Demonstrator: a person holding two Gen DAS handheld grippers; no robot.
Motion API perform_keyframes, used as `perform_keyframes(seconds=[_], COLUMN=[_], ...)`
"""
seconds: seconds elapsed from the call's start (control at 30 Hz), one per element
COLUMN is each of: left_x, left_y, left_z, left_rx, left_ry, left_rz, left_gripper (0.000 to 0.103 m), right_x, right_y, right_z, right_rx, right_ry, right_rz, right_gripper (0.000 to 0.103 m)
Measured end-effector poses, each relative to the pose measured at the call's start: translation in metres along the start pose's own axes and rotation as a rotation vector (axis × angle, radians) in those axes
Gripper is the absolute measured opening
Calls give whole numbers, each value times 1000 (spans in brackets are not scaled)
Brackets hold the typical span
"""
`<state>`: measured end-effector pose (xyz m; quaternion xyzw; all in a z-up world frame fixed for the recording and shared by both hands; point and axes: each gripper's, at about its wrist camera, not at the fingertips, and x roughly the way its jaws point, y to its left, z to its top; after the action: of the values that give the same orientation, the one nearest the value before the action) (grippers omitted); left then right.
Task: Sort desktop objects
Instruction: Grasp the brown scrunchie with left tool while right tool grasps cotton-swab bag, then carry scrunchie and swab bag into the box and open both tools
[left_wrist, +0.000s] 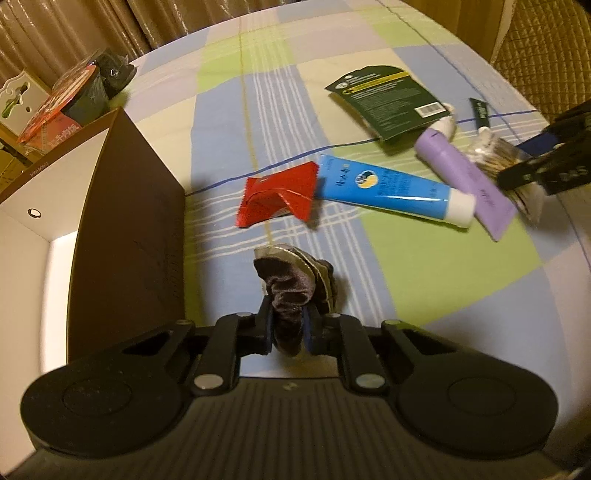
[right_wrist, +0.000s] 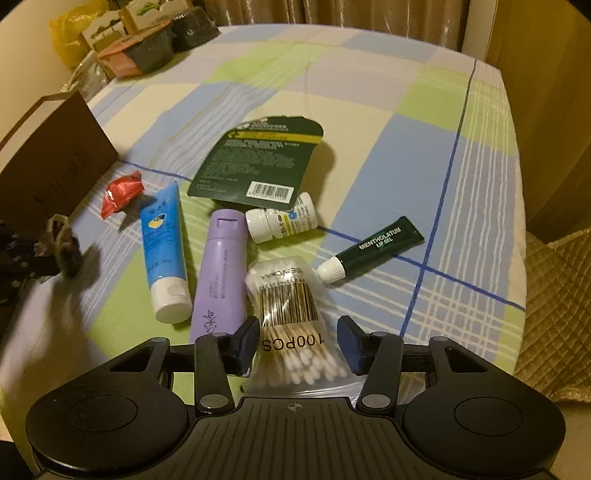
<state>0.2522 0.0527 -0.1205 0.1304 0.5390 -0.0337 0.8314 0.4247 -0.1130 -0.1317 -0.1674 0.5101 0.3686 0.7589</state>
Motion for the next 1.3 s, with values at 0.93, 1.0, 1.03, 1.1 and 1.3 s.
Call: perform_keyframes(seconds=[0.93, 1.0, 1.03, 1.1, 1.3], left_x=[-114, -124, -130, -138, -155], left_y=[35, 46, 53, 66, 113], left_z=[-43, -49, -53, -62, -95], left_rx=[2, -6, -10, -15, -57], left_ry=[-192, -206, -212, -218, -203], left_rz=[11, 18, 23, 39, 99], left_gripper=[10, 10, 10, 10, 10], right_x=[-75, -78, -79, -82, -84], right_y=[84, 98, 106, 122, 179], right_z=[12, 19, 23, 29, 47], right_rx=[-93, -115, -131, -164, -270], right_ry=[-117, -121, -125, -128, -133], right_rz=[121, 138, 145, 161, 242], right_gripper=[24, 24, 25, 25, 25])
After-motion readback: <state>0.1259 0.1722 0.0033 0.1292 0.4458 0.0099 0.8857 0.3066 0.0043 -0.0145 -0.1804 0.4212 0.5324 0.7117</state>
